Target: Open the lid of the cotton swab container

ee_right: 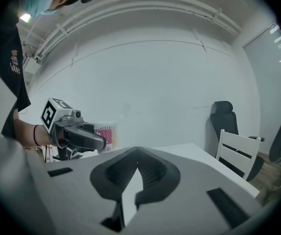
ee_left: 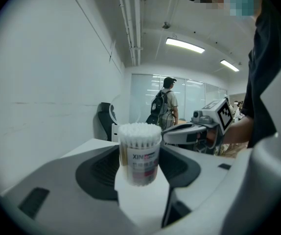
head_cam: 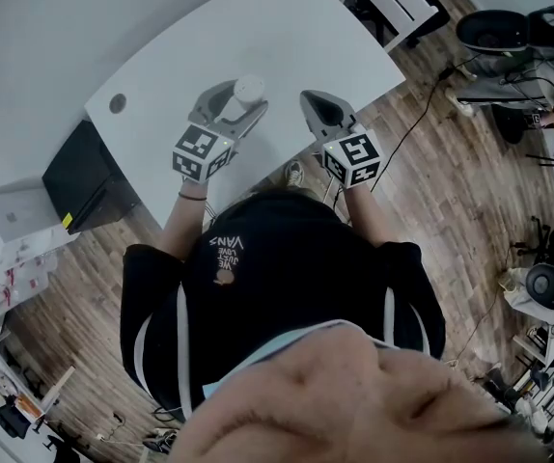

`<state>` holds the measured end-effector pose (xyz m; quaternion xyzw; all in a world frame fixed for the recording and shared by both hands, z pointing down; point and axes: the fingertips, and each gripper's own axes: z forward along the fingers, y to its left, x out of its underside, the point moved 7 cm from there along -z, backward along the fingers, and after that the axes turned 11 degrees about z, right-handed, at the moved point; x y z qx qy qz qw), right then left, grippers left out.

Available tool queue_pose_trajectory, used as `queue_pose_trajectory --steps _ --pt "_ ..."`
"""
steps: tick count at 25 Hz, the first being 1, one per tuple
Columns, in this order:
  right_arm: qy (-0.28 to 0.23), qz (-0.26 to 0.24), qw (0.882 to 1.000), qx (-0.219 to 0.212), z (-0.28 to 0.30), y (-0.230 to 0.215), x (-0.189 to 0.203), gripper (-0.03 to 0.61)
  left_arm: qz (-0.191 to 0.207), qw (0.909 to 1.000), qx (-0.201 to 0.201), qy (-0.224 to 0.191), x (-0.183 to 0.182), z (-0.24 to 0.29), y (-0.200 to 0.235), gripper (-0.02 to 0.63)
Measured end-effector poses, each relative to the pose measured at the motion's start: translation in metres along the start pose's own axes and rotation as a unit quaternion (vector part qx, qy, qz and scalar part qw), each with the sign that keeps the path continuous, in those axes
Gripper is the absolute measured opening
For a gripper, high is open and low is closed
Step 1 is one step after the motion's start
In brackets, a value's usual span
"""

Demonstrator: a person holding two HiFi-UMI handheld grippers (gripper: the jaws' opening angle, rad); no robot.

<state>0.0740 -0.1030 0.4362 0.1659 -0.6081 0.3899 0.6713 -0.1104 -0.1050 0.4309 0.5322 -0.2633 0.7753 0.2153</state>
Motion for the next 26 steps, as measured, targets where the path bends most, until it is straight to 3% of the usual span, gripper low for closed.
queue_pose_trajectory --steps 26 --pt "0.009 -0.004 1.000 0.001 0.0099 -0.0061 -0.0030 0.012 -0.005 0.9999 0.009 0.005 0.0032 0.0090 0.0038 0.256"
